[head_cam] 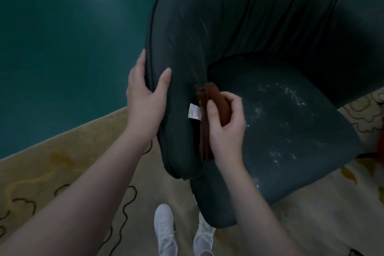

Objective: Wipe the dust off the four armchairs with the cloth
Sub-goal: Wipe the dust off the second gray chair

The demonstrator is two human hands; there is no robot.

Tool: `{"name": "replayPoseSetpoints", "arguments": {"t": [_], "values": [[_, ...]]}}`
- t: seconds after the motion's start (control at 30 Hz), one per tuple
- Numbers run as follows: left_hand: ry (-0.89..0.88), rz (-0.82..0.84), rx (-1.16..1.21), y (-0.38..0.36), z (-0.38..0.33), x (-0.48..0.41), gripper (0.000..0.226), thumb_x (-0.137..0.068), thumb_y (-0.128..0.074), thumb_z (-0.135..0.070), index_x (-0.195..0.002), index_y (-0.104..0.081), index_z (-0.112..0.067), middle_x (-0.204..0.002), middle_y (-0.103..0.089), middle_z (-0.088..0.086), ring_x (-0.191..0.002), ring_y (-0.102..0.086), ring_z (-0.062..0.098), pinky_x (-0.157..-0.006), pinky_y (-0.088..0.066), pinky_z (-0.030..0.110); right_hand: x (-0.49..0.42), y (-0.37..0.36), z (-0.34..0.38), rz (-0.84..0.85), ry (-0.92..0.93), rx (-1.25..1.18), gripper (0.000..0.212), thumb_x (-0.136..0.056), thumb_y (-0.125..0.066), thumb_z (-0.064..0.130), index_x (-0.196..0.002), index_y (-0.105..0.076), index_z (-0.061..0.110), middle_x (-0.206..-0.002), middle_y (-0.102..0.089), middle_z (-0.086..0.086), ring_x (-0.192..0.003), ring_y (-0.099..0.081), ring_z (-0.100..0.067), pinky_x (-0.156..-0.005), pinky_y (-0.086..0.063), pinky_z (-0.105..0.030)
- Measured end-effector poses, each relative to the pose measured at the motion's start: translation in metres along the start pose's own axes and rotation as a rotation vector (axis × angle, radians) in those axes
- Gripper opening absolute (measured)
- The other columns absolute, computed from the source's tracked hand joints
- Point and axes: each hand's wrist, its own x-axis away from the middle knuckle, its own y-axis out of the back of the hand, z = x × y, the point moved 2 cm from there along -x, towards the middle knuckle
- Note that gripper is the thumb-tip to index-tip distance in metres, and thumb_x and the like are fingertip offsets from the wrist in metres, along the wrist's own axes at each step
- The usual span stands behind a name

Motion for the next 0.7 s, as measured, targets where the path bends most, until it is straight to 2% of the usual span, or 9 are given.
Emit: {"name": "replayPoseSetpoints", "arguments": {"t": [0.1,0.27,0.37,0.47,0.57,0.7], "values": [[0.022,0.002,0.044,0.002,0.002,-0.002,0.058,-0.098,-0.056,-0.040,-0.151,-0.037,-0.026,-0.145,-0.046,-0.009,-0.132,-0.045,0.005,-0.112,-0.039,0.037,0.009,-0.013,0.001,0.001,0.071,0.115,0.014,-0.090,-0.061,0.021,-0.104,-0.062,0.017,-0.101,-0.062,0.000,-0.095,-0.058,-0.004,-0.083,-0.042,-0.015],[0.020,0.044,0.109,0.008,0.011,0.006,0.052,-0.101,-0.050,-0.037,-0.151,-0.038,-0.028,-0.146,-0.047,-0.009,-0.133,-0.045,0.007,-0.112,-0.040,0.040,0.042,0.000,0.005,0.124,0.233,0.219,0.013,-0.089,-0.063,0.010,-0.102,-0.065,0.009,-0.101,-0.060,-0.001,-0.097,-0.058,-0.005,-0.085,-0.041,-0.013],[0.022,0.094,0.159,0.013,0.014,0.012,0.049,-0.103,-0.050,-0.031,-0.151,-0.039,-0.026,-0.146,-0.046,-0.010,-0.131,-0.046,0.000,-0.110,-0.042,0.031,0.022,0.000,0.015,0.123,0.229,0.227,0.016,-0.088,-0.064,0.008,-0.104,-0.067,0.011,-0.101,-0.062,-0.002,-0.098,-0.057,-0.003,-0.086,-0.040,-0.012],[0.033,0.112,0.205,0.017,0.016,0.017,0.051,-0.099,-0.052,-0.036,-0.148,-0.042,-0.029,-0.144,-0.050,-0.009,-0.130,-0.049,0.004,-0.110,-0.043,0.036,-0.011,-0.020,0.030,0.128,0.251,0.243,0.020,-0.090,-0.063,0.011,-0.110,-0.068,0.012,-0.107,-0.060,-0.004,-0.101,-0.056,-0.003,-0.090,-0.040,-0.013],[0.041,0.109,0.228,0.021,0.019,0.020,0.053,-0.092,-0.054,-0.036,-0.144,-0.047,-0.029,-0.142,-0.053,-0.005,-0.131,-0.049,0.009,-0.112,-0.041,0.041,-0.016,-0.036,0.035,0.254,0.323,0.316,0.023,-0.089,-0.063,0.011,-0.112,-0.069,0.012,-0.110,-0.058,-0.005,-0.104,-0.057,-0.010,-0.092,-0.042,-0.015],[0.055,0.148,0.273,0.027,0.019,0.024,0.053,-0.091,-0.057,-0.032,-0.143,-0.050,-0.026,-0.140,-0.056,0.001,-0.129,-0.053,0.015,-0.110,-0.043,0.044,0.011,-0.014,0.029,0.441,0.451,0.354,0.021,-0.088,-0.064,0.004,-0.108,-0.071,0.006,-0.111,-0.058,-0.008,-0.108,-0.057,-0.013,-0.095,-0.043,-0.018]]}}
